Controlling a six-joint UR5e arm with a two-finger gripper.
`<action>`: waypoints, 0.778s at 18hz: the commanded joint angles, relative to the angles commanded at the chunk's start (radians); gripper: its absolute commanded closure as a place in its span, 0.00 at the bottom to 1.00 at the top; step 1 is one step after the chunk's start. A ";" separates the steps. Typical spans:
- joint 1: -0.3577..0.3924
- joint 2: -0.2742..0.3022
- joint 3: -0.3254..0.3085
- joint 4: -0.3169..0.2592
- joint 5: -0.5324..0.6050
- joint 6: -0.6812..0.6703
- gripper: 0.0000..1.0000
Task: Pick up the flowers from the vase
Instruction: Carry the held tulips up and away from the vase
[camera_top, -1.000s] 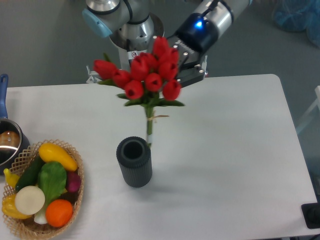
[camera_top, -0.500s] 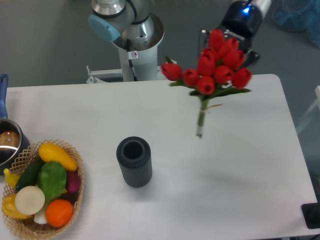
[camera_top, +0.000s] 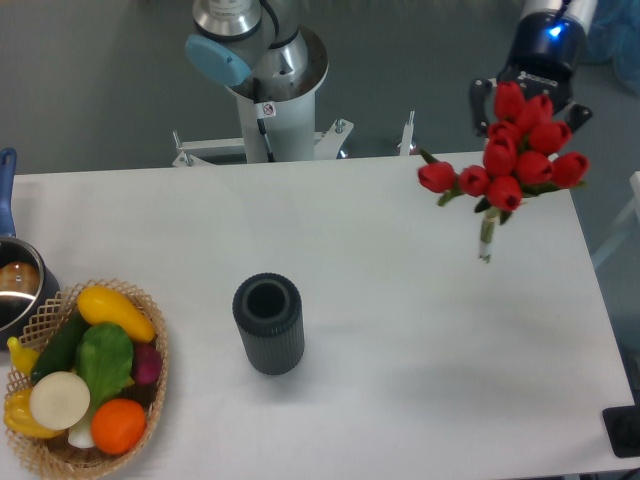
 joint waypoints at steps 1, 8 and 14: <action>0.000 -0.011 0.003 0.000 0.014 0.002 0.67; 0.003 -0.034 0.006 0.000 0.051 0.009 0.67; 0.018 -0.032 -0.006 0.000 0.051 0.009 0.67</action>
